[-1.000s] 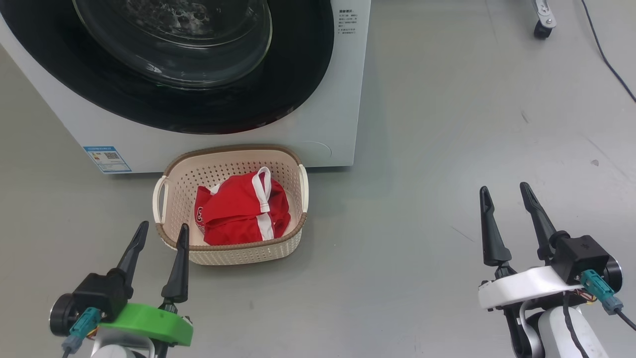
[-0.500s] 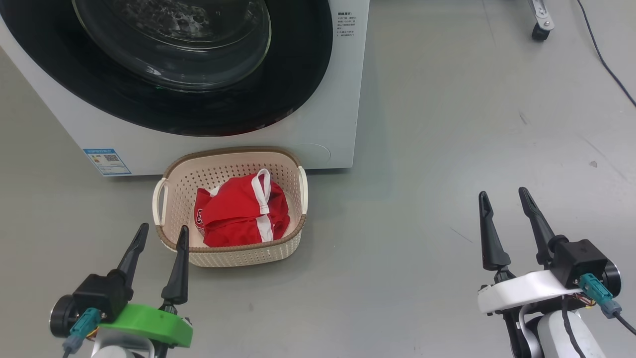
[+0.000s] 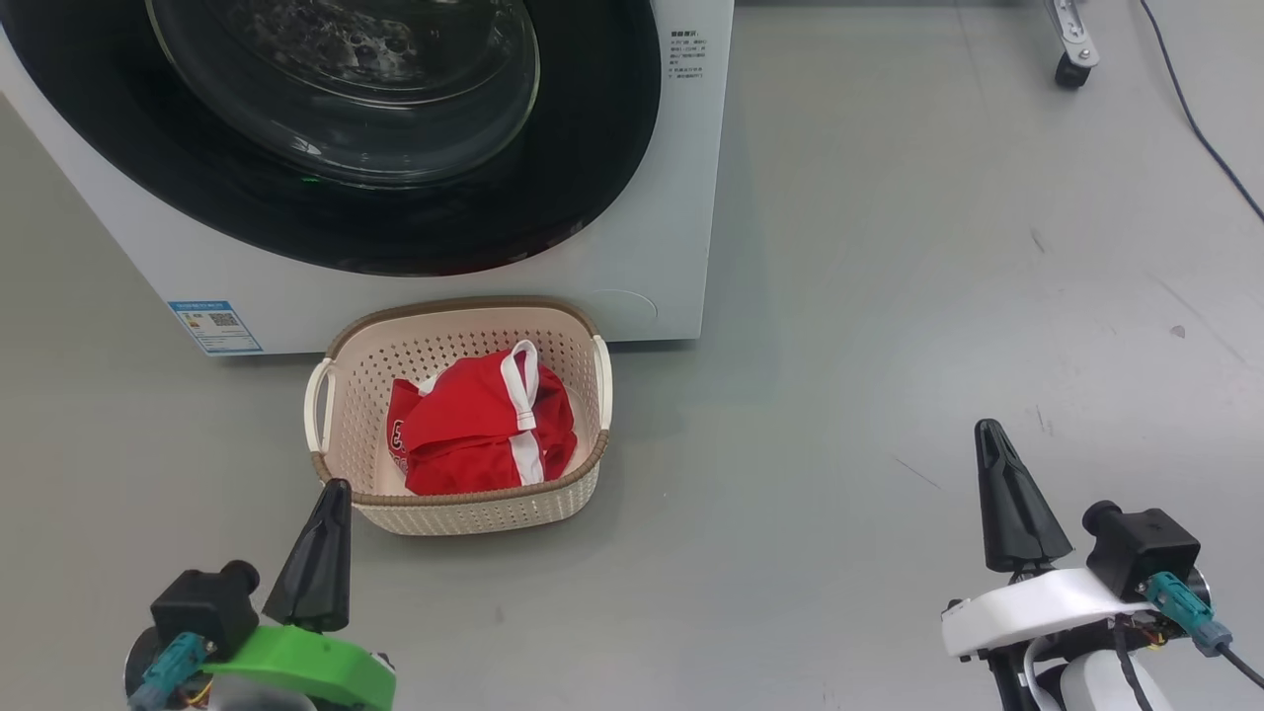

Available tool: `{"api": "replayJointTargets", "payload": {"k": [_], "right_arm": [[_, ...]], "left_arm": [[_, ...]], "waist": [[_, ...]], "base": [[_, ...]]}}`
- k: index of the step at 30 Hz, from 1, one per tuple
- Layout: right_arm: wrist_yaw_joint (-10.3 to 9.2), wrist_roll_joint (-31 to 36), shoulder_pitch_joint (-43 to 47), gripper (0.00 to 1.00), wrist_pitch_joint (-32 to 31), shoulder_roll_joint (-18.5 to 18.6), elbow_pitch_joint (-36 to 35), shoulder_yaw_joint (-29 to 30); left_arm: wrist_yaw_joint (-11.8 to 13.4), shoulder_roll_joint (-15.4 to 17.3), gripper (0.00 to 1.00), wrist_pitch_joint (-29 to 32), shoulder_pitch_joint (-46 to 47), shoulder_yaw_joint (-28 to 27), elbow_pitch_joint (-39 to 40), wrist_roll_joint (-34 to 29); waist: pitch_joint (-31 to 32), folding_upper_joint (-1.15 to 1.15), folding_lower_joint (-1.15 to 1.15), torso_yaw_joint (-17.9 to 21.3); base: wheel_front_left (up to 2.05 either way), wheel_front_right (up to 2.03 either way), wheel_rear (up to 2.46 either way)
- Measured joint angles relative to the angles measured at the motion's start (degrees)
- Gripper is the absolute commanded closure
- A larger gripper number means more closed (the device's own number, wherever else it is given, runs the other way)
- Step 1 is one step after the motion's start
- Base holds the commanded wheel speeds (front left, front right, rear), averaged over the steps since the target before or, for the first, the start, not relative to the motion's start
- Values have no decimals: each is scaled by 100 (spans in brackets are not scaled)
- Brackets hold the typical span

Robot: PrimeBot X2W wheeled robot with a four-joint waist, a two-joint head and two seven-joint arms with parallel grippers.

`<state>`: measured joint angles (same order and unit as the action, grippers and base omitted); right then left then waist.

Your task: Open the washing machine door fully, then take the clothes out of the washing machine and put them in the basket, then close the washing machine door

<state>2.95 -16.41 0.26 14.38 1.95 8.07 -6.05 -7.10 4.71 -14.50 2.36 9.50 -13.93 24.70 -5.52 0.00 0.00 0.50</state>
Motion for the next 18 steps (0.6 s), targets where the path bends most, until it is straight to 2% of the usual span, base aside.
{"api": "replayJointTargets", "payload": {"k": [18], "right_arm": [[49,-1712,40,100,-321,2,-16,180]], "left_arm": [[0,-24,100,344,-19,-196,47,1477]], "waist": [[105,0,0,-13]], "base": [[0,0,0]]}}
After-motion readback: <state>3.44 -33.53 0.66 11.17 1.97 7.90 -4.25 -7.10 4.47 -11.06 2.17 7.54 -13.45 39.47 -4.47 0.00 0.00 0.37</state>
